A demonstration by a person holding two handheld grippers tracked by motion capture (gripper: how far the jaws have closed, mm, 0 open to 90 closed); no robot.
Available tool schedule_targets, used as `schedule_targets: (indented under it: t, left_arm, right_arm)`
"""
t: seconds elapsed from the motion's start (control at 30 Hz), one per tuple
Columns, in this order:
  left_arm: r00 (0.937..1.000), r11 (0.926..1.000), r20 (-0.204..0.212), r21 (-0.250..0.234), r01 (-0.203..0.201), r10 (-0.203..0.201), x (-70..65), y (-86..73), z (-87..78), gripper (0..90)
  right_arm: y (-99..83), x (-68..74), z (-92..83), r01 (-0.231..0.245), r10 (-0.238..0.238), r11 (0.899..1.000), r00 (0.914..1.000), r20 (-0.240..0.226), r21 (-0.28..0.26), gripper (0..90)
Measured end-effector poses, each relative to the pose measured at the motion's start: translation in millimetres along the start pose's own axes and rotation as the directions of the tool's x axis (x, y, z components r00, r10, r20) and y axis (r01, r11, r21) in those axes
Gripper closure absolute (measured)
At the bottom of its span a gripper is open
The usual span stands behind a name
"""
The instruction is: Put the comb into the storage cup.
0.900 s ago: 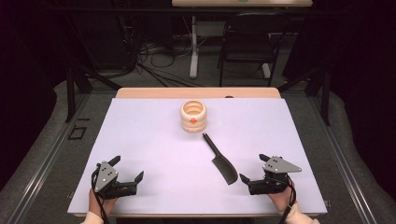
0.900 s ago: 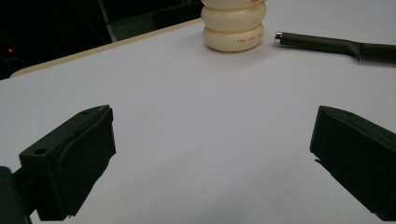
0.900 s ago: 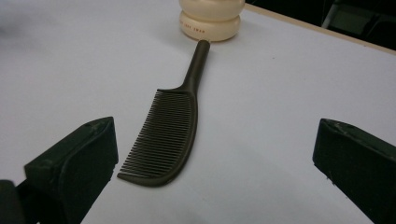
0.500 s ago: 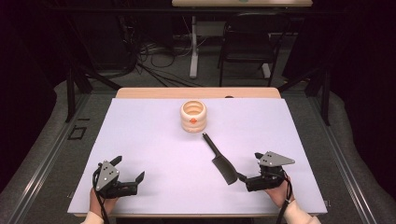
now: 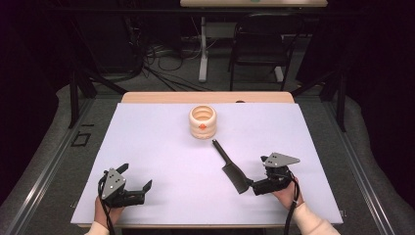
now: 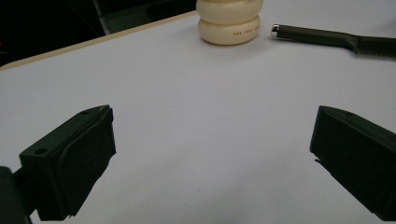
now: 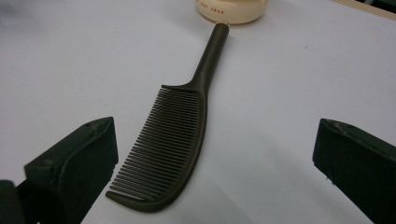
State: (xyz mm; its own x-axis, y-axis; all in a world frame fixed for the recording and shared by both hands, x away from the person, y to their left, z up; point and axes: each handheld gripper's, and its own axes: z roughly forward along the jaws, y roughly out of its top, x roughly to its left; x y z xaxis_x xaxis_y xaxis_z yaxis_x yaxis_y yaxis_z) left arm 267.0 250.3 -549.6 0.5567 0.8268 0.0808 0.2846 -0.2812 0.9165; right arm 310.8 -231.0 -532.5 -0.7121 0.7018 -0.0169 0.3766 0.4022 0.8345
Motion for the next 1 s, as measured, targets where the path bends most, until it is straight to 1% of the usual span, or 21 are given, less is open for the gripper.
schedule_targets:
  t: [0.07,0.4,0.57,0.77,0.9,1.0]
  left_arm:
    - [1.0,1.0,-0.001,0.0,-0.003,0.003,-0.2,0.4,1.0,0.0]
    - [1.0,1.0,0.001,0.006,0.001,-0.001,0.3,0.6,2.4,0.0]
    - [1.0,1.0,0.001,0.005,0.002,-0.002,0.5,0.9,2.5,0.0]
    - [1.0,1.0,0.0,0.006,0.001,-0.001,0.2,1.1,2.8,0.0]
    - [1.0,1.0,0.004,0.006,0.001,-0.001,0.0,1.2,3.3,0.0]
    - [1.0,1.0,0.003,0.007,0.002,-0.002,0.2,1.1,3.4,0.0]
  right_arm:
    - [2.2,-1.7,3.6,0.005,-0.005,1.0,0.9999,-0.014,0.001,0.0]
    - [9.2,-5.9,15.3,0.014,-0.013,1.0,0.999,-0.043,0.019,0.0]
    - [13.5,-7.5,24.5,0.028,-0.025,0.999,0.9974,-0.067,0.034,0.0]
    - [17.9,-9.0,29.2,0.031,-0.028,0.999,0.9966,-0.078,0.039,0.0]
    - [21.0,-9.2,36.1,0.052,-0.048,0.998,0.9947,-0.091,0.039,0.0]
    - [22.9,-9.4,40.0,0.055,-0.05,0.997,0.994,-0.097,0.049,0.0]
